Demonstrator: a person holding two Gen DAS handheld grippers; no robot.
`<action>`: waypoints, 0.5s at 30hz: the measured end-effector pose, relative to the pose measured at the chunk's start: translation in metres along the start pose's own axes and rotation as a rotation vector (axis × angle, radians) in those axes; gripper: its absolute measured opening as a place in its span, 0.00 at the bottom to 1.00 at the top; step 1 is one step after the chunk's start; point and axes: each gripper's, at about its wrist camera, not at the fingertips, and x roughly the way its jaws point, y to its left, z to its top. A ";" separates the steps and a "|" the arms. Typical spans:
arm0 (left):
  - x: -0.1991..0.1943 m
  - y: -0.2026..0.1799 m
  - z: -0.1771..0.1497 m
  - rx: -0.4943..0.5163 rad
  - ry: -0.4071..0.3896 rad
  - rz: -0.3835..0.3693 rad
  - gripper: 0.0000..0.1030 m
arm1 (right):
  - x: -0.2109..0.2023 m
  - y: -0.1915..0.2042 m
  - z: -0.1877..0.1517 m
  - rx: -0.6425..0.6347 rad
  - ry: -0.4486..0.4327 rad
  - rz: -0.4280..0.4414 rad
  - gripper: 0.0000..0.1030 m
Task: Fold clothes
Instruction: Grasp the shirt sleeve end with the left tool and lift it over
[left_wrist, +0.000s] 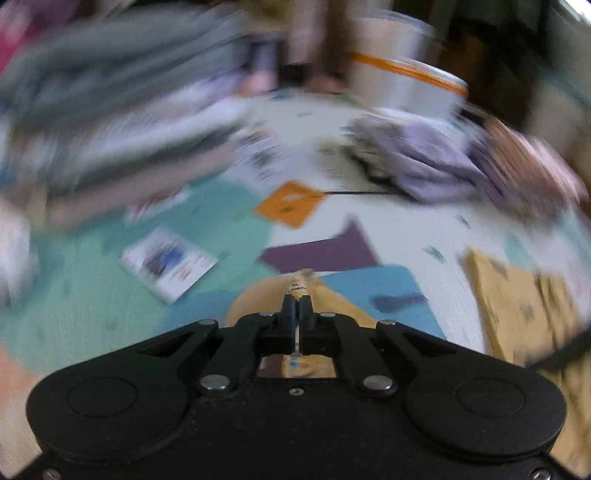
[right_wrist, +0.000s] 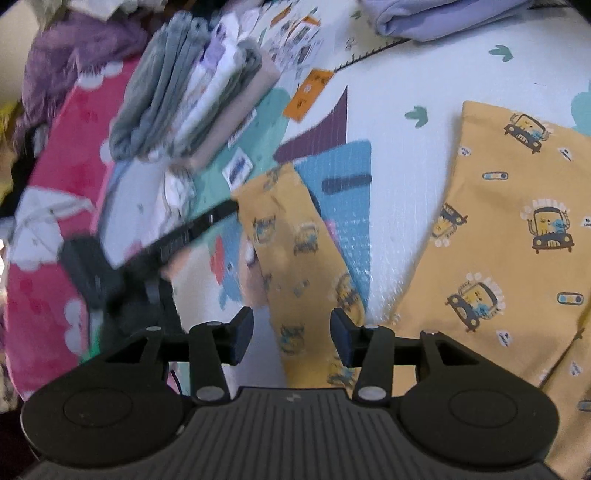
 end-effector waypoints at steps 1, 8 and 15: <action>-0.005 -0.016 -0.002 0.082 -0.016 -0.005 0.00 | -0.001 -0.001 0.002 0.023 -0.017 0.013 0.47; -0.025 -0.098 -0.030 0.456 -0.094 -0.061 0.00 | 0.008 -0.020 0.019 0.225 -0.120 0.123 0.47; -0.037 -0.132 -0.049 0.611 -0.148 -0.085 0.00 | 0.030 -0.046 0.011 0.386 -0.120 0.165 0.47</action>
